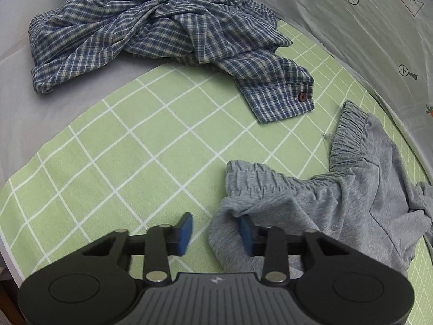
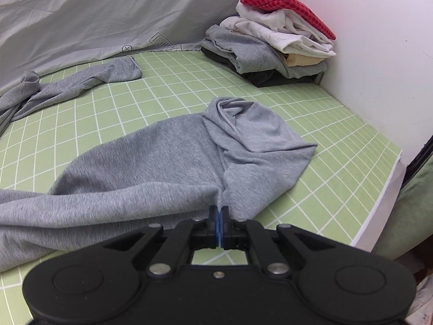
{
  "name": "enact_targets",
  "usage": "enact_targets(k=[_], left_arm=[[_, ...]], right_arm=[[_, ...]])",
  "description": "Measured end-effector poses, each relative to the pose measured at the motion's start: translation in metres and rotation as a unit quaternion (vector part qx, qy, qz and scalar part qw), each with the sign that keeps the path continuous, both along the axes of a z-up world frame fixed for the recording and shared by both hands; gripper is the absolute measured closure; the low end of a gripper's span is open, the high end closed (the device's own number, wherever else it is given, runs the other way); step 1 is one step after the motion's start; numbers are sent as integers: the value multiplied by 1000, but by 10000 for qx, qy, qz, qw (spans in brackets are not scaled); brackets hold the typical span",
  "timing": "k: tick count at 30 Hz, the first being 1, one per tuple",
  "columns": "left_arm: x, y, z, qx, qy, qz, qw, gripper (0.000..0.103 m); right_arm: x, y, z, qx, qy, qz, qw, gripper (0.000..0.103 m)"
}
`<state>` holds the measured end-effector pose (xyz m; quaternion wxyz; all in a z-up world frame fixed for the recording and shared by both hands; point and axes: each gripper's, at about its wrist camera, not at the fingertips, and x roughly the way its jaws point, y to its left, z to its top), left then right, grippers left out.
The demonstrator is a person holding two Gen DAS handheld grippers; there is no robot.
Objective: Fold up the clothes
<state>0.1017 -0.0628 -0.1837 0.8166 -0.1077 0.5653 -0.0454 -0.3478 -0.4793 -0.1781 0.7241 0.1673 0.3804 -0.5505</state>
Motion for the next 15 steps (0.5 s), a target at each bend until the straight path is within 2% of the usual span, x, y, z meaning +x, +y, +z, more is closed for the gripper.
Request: enact_targets(k=[4, 9, 15], left_arm=[[-5, 5, 7, -153, -171, 184, 9996, 103], [-22, 20, 39, -49, -767, 312, 9966, 103], [-55, 50, 75, 145, -1417, 525, 9884, 102]], right_arm=[[-6, 2, 6, -75, -129, -74, 9999, 102], [-18, 13, 16, -165, -318, 16, 9994, 102], [-41, 27, 24, -155, -564, 164, 9982, 102]])
